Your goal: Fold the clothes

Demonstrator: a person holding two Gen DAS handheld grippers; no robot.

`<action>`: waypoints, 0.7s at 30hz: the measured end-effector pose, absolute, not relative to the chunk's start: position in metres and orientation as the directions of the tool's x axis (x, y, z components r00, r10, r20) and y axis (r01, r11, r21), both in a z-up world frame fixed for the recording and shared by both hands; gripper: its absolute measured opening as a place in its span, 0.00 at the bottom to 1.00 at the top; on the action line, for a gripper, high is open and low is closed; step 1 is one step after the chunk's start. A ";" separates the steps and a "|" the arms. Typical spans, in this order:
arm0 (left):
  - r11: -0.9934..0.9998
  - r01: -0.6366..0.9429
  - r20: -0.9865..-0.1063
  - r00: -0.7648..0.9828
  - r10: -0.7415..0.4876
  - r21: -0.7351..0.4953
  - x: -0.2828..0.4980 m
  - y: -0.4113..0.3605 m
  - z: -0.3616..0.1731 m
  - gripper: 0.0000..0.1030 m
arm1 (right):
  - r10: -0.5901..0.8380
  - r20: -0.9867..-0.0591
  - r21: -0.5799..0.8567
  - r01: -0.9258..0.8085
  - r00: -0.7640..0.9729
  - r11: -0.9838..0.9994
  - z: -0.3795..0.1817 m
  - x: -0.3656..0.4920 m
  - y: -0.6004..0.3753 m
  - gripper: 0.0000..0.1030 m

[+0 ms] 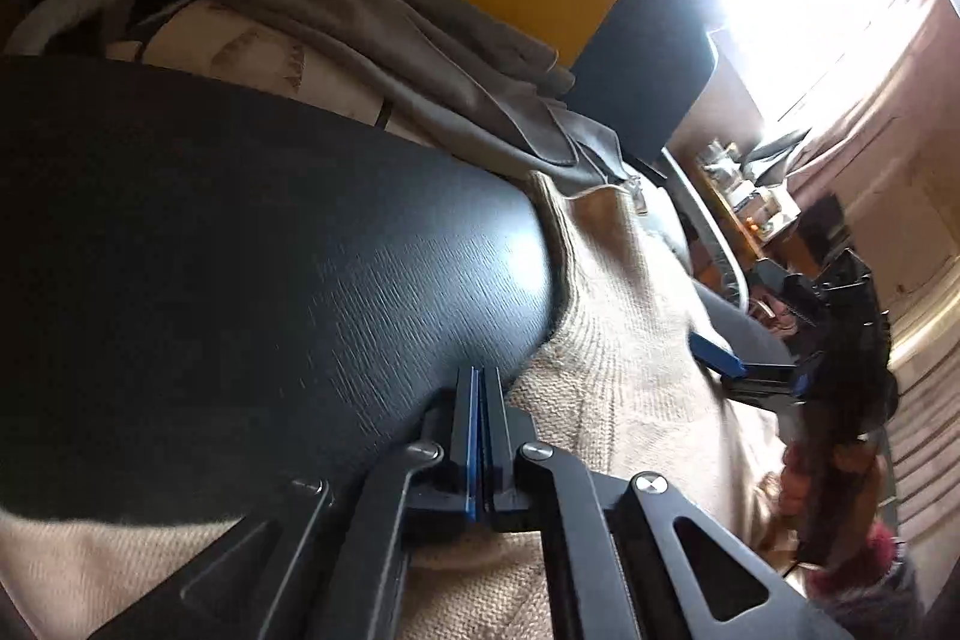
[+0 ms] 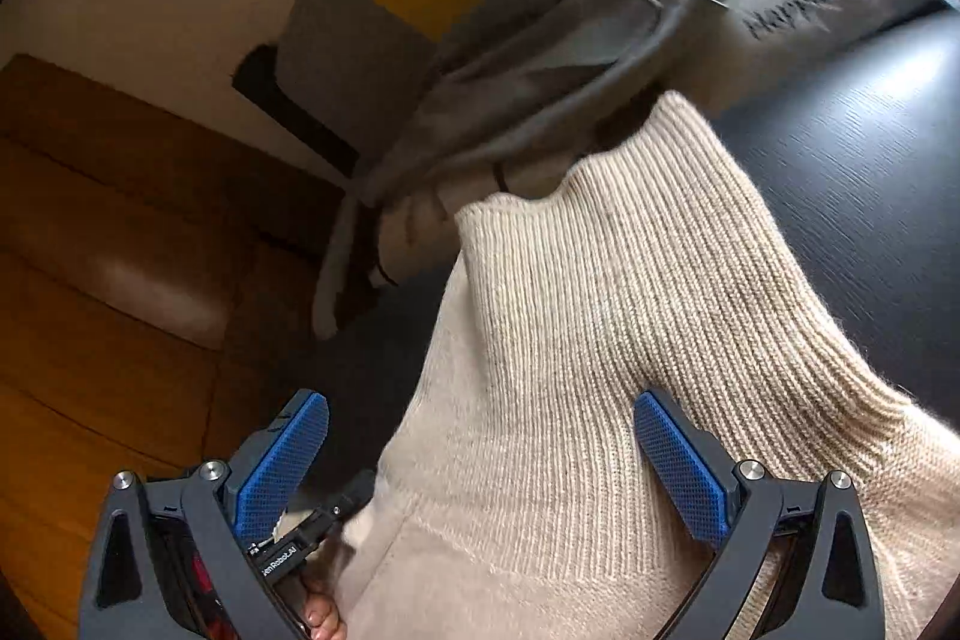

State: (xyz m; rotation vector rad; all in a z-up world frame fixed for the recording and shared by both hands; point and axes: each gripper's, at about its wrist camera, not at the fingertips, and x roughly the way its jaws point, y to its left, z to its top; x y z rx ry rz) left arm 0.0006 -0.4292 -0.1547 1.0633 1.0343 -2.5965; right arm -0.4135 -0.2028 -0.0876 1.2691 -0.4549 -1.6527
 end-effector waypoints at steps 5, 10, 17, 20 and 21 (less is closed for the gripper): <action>-0.765 0.363 -0.667 -0.736 0.116 -0.532 -0.013 -0.452 -0.152 0.01 | -0.839 -0.539 0.670 0.565 -0.077 -0.482 -0.086 -0.398 -0.230 1.00; -0.763 0.399 -0.672 -0.738 0.062 -0.509 -0.026 -0.469 -0.149 0.02 | -0.818 -0.572 0.617 0.626 -0.058 -0.476 -0.082 -0.398 -0.241 1.00; -0.794 0.510 -0.740 -0.662 -0.117 -0.331 -0.023 -0.470 -0.120 0.23 | -0.818 -0.572 0.587 0.667 -0.060 -0.459 -0.014 -0.389 -0.185 1.00; -0.797 0.483 -0.706 -0.701 -0.102 -0.364 0.013 -0.452 -0.101 0.24 | -0.780 -0.625 0.526 0.730 -0.016 -0.436 0.001 -0.361 -0.152 1.00; -0.798 0.471 -0.700 -0.708 -0.088 -0.376 0.028 -0.443 -0.096 0.24 | -0.762 -0.648 0.508 0.743 -0.003 -0.436 0.003 -0.350 -0.138 1.00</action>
